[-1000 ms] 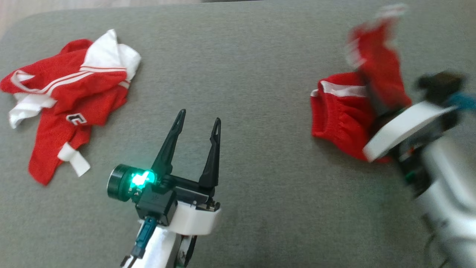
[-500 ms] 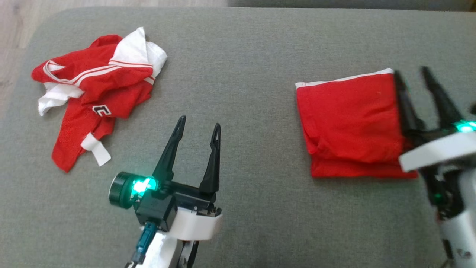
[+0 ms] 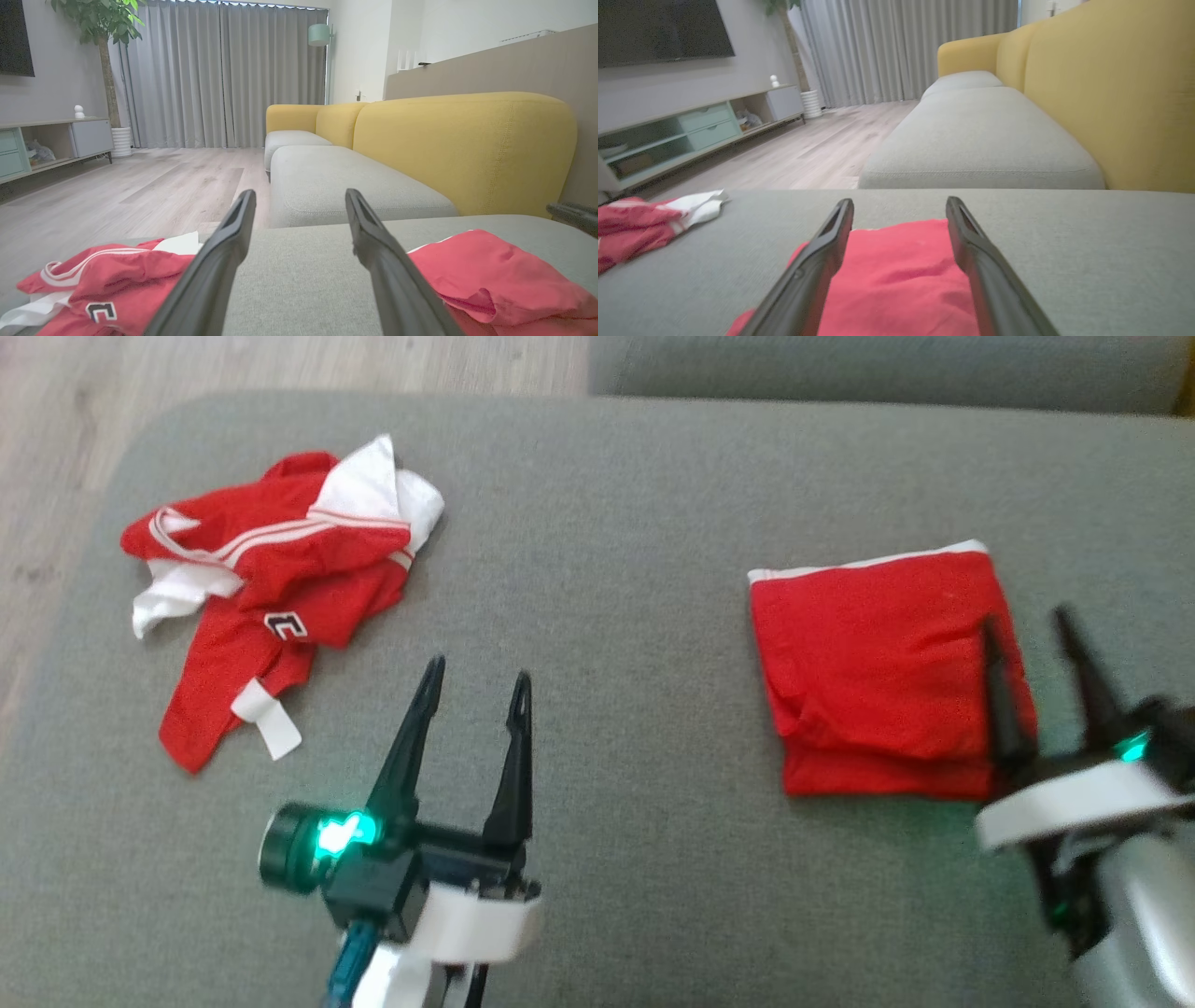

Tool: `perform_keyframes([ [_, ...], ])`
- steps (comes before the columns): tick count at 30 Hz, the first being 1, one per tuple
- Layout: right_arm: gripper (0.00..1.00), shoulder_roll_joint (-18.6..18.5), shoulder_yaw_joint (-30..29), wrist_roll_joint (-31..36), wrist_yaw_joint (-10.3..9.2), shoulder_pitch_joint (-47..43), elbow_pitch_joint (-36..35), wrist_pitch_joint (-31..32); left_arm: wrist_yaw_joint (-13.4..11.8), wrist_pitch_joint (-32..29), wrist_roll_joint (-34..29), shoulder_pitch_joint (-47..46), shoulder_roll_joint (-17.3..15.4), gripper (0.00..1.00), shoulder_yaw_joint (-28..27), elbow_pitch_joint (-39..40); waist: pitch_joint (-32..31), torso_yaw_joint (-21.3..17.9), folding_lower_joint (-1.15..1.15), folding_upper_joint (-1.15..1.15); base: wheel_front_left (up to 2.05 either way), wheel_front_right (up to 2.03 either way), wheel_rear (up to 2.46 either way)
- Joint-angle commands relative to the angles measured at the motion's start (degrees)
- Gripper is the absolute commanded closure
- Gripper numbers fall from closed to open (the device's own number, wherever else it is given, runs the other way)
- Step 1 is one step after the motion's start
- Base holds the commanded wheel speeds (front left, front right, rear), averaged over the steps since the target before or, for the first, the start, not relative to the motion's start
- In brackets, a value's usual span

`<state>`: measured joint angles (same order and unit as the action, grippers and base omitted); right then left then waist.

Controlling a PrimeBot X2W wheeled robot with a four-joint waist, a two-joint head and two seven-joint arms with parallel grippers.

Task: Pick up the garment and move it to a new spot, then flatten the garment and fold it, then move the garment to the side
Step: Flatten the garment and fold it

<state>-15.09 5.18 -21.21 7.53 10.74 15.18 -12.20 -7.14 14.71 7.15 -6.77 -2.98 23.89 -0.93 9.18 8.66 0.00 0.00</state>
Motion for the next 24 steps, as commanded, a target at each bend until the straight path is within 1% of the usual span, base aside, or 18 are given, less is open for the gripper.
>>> perform_keyframes([
  [1,0.0,0.0,3.33,1.43,-0.04,-0.43,0.11,-1.44,-0.75,0.29,-0.05,1.0,0.1,0.0,-2.59,2.24,-2.01,-0.77,0.0,0.0,0.0,0.0,0.0],
  [3,0.0,0.95,5.07,2.36,-0.04,-0.71,2.57,-2.05,-0.78,0.29,-0.04,2.31,0.1,0.0,-2.95,2.35,-2.83,-0.84,0.0,0.0,0.0,0.0,0.0],
  [4,0.07,1.53,5.55,3.12,-0.04,-0.56,4.01,-2.27,-0.74,0.29,-0.08,2.87,0.1,0.0,-3.03,2.34,-3.17,-0.79,0.0,0.0,0.0,0.0,0.0],
  [5,0.85,2.28,6.08,3.78,-0.04,-0.2,5.47,-2.44,-0.64,0.29,-0.1,3.34,0.1,0.0,-3.08,2.34,-3.5,-0.69,0.0,0.0,0.0,0.0,0.0],
  [6,1.0,3.11,6.53,4.17,-0.04,0.24,7.24,-2.56,-0.53,0.29,-0.11,3.75,0.1,0.0,-3.1,2.32,-3.83,-0.54,0.0,0.0,0.0,0.0,0.0],
  [10,1.0,6.19,8.03,6.66,-0.04,3.0,15.76,-2.75,0.03,0.29,-0.35,4.87,0.1,0.0,-2.99,1.79,-4.96,0.61,0.0,0.0,0.0,0.0,0.0],
  [11,1.0,6.19,8.03,6.66,-0.04,3.0,15.76,-2.75,0.03,0.29,-0.35,4.87,0.1,0.0,-2.99,1.79,-4.96,0.61,0.0,0.0,0.0,0.0,0.0],
  [14,1.0,8.29,11.43,7.1,-0.04,4.64,22.63,-2.77,0.33,0.29,-0.4,4.97,0.1,0.0,-2.86,1.38,-5.32,1.67,0.0,0.0,0.0,0.0,0.0],
  [17,1.0,9.92,16.49,4.32,-0.04,5.97,26.95,-2.78,0.48,0.29,-0.29,4.8,0.1,0.0,-2.75,1.24,-5.34,2.47,0.0,0.0,0.0,0.0,0.0],
  [19,1.0,10.47,19.6,1.95,-0.04,6.39,28.09,-2.78,0.41,0.29,-0.21,4.78,0.1,0.0,-2.67,1.25,-5.34,2.77,0.0,0.0,0.0,0.0,0.0],
  [21,1.0,10.75,22.07,-0.44,-0.04,6.39,27.72,-2.79,0.26,0.29,-0.08,4.87,0.1,0.0,-2.67,1.32,-5.36,2.85,0.0,0.0,0.0,0.0,0.0],
  [23,1.0,10.18,22.34,-1.56,-0.04,6.41,25.51,-2.79,-0.02,0.29,0.16,5.04,0.1,0.0,-2.87,1.45,-5.35,2.69,0.0,0.0,0.0,0.0,0.0],
  [24,1.0,9.67,21.23,-1.87,-0.04,6.22,23.71,-2.79,-0.15,0.29,0.24,5.13,0.1,0.0,-3.02,1.51,-5.43,2.51,0.0,0.0,0.0,0.0,0.0],
])
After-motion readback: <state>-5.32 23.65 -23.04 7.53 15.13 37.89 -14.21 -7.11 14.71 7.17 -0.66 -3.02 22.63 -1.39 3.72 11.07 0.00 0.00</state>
